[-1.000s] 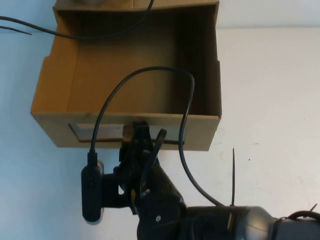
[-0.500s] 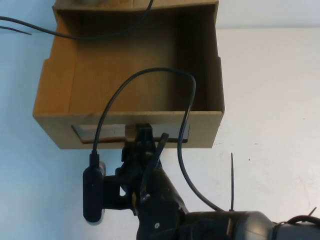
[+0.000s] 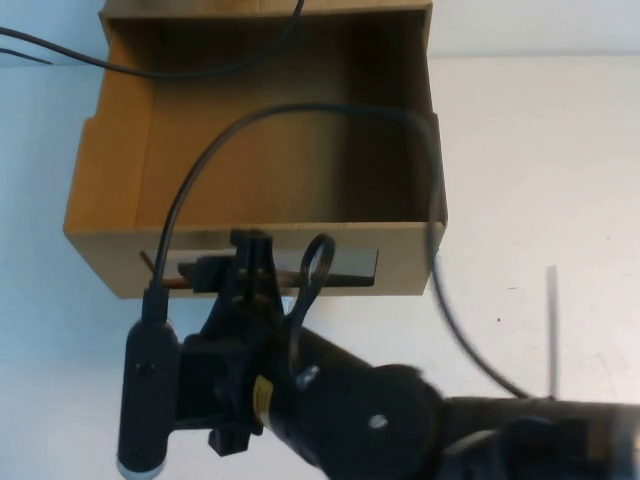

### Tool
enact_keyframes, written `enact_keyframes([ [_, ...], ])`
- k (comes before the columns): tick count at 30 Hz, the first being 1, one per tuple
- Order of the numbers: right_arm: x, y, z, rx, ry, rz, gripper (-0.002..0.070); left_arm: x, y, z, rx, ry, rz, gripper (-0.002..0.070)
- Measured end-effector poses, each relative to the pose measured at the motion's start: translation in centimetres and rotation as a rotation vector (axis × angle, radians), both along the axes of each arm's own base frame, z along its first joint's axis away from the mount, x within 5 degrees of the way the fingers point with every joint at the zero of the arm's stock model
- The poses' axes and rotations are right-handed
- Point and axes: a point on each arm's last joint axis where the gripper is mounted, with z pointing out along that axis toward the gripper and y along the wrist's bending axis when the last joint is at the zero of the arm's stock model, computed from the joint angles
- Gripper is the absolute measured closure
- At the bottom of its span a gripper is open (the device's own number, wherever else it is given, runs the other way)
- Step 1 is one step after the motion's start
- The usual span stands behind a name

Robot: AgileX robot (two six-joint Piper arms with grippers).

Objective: Open the shoe box
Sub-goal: 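Pull the top drawer of the cardboard box fully open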

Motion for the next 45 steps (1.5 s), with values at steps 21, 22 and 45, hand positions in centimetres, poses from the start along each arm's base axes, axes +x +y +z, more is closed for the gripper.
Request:
enact_keyframes([
  [21,-8.8,-6.3,13.1,0.409,0.015,0.205,0.0623,-21.6,4.9,18.4,0.133,-0.366,0.046,0.0679],
  [22,-9.1,-6.9,13.7,0.436,0.028,0.208,0.0646,-23.7,5.4,19.3,0.134,-0.399,0.064,0.0679],
  [45,-9.2,-14.0,18.0,0.605,0.094,0.102,0.0689,-52.0,13.3,0.2,0.065,-0.832,0.513,0.0679],
])
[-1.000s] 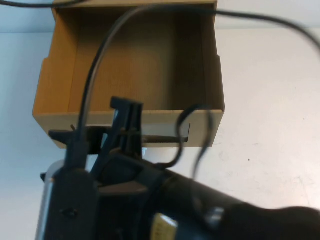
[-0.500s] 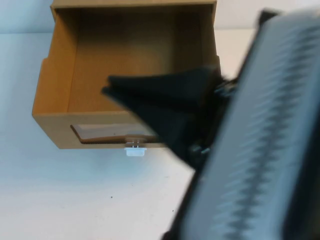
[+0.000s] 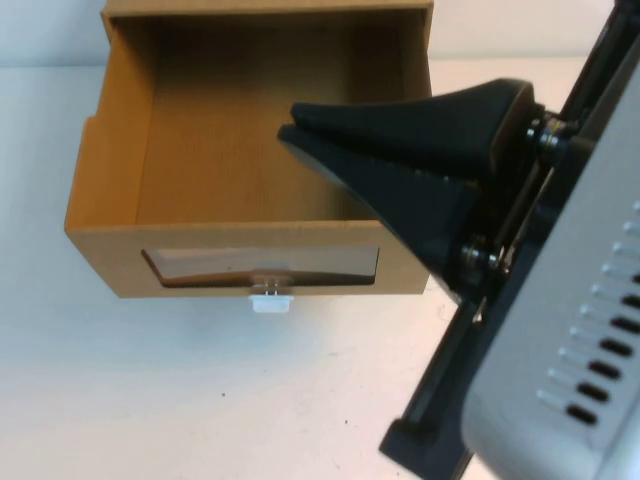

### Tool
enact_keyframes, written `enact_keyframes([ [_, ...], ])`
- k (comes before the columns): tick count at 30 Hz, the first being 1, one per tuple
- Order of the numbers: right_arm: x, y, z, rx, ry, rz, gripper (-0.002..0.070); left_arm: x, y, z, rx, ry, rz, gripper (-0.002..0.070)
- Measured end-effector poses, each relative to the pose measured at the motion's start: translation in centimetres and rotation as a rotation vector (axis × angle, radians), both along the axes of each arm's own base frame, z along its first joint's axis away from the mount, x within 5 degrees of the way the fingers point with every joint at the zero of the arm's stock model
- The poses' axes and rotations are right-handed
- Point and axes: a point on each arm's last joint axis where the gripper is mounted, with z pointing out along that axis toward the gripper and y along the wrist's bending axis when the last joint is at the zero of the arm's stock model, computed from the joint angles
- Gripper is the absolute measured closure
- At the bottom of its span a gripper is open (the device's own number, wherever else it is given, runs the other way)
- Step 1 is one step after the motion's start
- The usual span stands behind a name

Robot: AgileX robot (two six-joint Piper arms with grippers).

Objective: Open the shoe box
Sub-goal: 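Pull the top drawer of the cardboard box fully open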

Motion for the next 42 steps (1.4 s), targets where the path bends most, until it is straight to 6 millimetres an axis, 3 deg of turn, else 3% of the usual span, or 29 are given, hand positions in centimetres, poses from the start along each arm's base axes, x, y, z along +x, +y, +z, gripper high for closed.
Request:
enact_keyframes([
  [16,-0.2,0.5,0.0,-0.002,-0.025,0.029,0.0689,5.3,-0.2,-6.3,0.085,0.160,0.078,0.0679],
  [26,-0.3,2.3,-1.0,-0.042,-0.038,0.070,0.0689,9.1,0.1,-12.3,0.191,0.253,0.170,0.0679],
  [35,-0.1,5.3,-3.3,-0.130,-0.027,0.084,0.0689,12.0,-0.8,-19.9,0.086,0.255,0.128,0.0679],
  [42,0.1,8.6,-6.6,-0.242,-0.013,0.099,0.0689,11.9,-0.6,-21.8,0.096,0.399,0.141,0.0679],
])
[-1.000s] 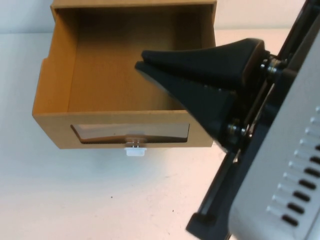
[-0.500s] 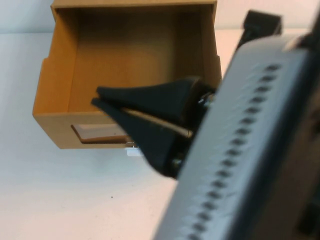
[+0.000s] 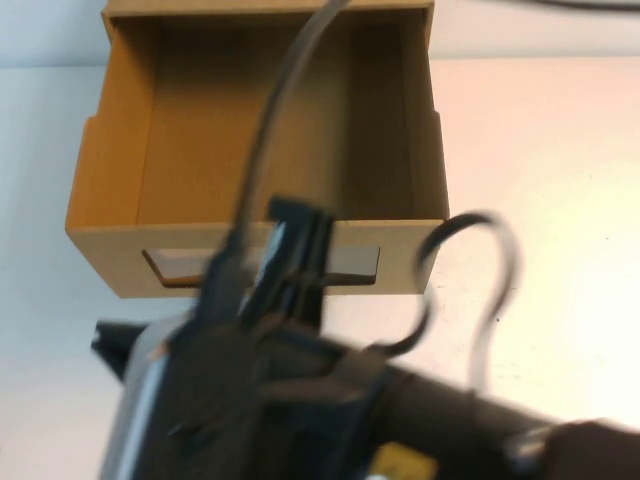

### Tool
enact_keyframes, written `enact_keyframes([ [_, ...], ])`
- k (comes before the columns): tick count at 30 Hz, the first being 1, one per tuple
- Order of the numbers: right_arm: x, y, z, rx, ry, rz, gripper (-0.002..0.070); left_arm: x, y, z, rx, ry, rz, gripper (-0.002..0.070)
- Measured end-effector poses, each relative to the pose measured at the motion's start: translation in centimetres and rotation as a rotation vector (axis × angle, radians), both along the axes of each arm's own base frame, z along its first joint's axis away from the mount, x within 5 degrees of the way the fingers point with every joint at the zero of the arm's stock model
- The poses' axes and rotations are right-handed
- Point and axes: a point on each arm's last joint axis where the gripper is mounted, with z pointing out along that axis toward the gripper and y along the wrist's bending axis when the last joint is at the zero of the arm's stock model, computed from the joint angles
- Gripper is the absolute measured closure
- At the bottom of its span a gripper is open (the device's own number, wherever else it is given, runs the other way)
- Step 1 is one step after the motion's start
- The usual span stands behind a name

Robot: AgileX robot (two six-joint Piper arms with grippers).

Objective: Open the shoe box
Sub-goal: 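Pull the top drawer of the cardboard box fully open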

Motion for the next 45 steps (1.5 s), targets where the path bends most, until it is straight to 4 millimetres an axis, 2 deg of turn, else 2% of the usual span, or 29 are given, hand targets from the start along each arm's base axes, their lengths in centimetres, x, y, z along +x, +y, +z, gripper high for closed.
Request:
enact_keyframes([
  [7,0.3,3.7,-4.8,-0.149,0.015,0.007,0.0689,-0.1,0.1,-0.5,0.006,0.054,0.008,0.0679],
  [16,0.7,7.9,-12.8,-0.377,0.001,0.026,0.0689,-0.1,0.1,-0.5,0.006,0.056,0.009,0.0679],
  [20,0.4,8.4,-13.6,-0.391,-0.007,0.070,0.0689,-0.1,0.1,-0.5,0.006,0.056,0.009,0.0679],
  [25,0.3,8.2,-12.9,-0.372,-0.013,0.078,0.0689,-0.1,0.1,-0.5,0.006,0.056,0.009,0.0679],
  [31,1.2,5.5,-9.9,-0.230,0.213,-0.152,0.0689,-0.1,0.1,-0.5,0.006,0.056,0.009,0.0679],
  [33,2.3,4.1,-8.7,-0.182,0.297,-0.247,0.0689,-0.1,0.1,-0.5,0.006,0.056,0.009,0.0679],
  [37,5.6,1.0,-6.7,-0.066,0.471,-0.406,0.0689,-0.1,0.1,-0.5,0.006,0.056,0.009,0.0679],
  [40,8.3,-2.0,-5.3,0.043,0.588,-0.517,0.0689,-0.1,0.1,-0.5,0.006,0.058,0.009,0.0679],
  [45,11.9,-9.1,-3.3,0.223,0.625,-0.692,0.0689,-0.1,0.1,-0.5,0.006,0.058,0.009,0.0679],
])
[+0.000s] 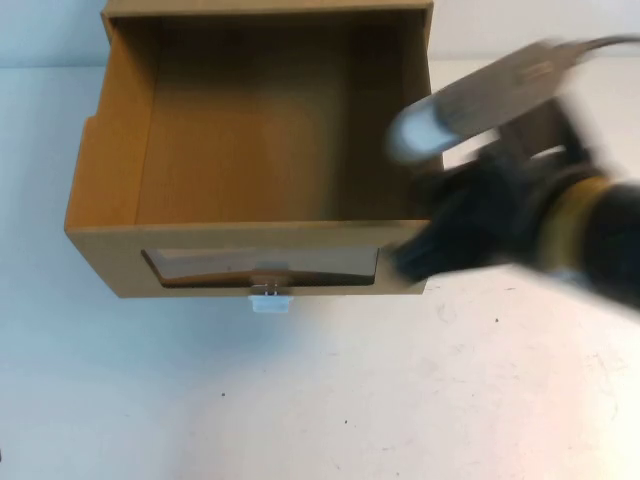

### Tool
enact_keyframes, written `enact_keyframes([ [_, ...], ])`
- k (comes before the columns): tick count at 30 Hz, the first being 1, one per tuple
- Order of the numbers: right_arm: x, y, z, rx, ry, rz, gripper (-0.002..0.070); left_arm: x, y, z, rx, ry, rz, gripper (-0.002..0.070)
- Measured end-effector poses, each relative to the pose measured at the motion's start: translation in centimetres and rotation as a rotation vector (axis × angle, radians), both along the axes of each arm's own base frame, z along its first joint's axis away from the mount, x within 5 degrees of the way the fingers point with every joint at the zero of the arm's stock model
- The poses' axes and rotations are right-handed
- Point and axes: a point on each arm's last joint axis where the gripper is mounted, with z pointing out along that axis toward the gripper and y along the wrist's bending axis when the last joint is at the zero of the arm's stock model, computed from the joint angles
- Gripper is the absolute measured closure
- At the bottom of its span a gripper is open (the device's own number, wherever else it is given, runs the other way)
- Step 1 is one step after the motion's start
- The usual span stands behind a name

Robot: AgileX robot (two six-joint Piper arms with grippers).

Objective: Open the shoe box
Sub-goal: 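Pull the top drawer of the cardboard box fully open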

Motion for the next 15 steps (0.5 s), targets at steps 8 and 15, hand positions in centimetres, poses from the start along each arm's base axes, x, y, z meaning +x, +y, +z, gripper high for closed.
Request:
enact_keyframes([
  [8,0.3,-11.5,-0.1,0.089,-0.024,-0.356,0.0689,0.0,0.0,0.0,0.000,0.000,0.000,0.0679],
  [15,-4.8,-18.9,-0.6,0.160,-0.146,-0.602,0.0689,0.0,0.0,0.0,0.000,0.000,0.000,0.0679],
])
